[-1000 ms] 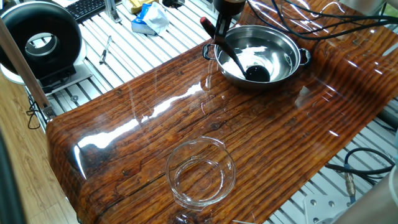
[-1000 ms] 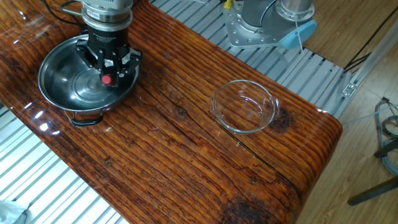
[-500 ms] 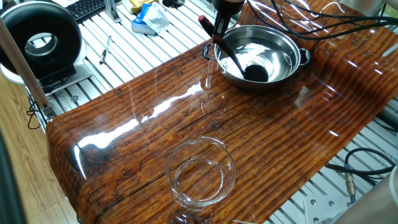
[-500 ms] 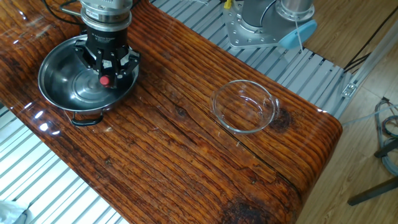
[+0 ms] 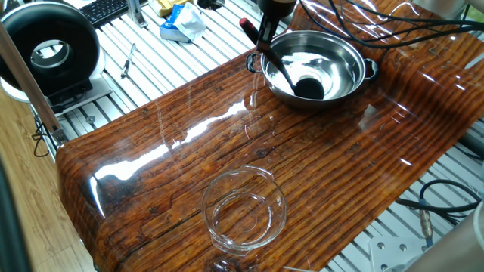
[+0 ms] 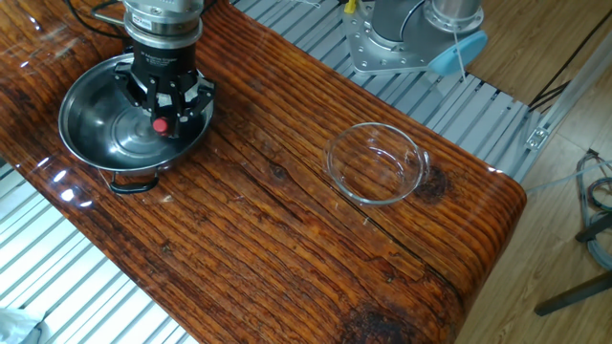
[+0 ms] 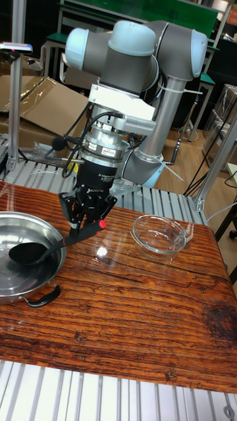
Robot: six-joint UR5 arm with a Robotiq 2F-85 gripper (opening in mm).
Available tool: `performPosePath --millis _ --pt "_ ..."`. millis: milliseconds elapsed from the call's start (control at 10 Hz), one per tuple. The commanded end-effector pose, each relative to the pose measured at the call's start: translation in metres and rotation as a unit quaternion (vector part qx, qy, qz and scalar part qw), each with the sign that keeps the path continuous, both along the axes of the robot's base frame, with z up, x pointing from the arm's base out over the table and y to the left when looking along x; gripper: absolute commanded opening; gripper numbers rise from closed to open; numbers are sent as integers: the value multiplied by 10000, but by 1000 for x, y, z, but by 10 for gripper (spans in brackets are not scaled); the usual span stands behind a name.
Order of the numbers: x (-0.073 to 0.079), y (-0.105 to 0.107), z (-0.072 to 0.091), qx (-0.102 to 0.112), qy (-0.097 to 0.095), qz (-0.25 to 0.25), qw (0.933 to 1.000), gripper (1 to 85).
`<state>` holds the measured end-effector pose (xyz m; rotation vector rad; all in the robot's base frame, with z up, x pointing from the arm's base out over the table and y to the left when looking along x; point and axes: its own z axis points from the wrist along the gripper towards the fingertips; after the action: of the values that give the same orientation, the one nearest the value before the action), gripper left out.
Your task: Scoop water with a large spoon from one bowl to another
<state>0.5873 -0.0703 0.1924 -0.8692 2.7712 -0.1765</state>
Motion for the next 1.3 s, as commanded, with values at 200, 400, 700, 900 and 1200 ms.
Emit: performPosePath --millis 200,400,700,900,1200 --pt "4 8 2 191 -91 -16 9998 10" --pt "8 9 3 199 -160 -14 9997 10" --pt "10 8 4 179 -197 3 9996 10" --pt "4 2 2 61 -92 -44 9999 10" --pt "-17 -5 32 -88 154 -141 9997 10"
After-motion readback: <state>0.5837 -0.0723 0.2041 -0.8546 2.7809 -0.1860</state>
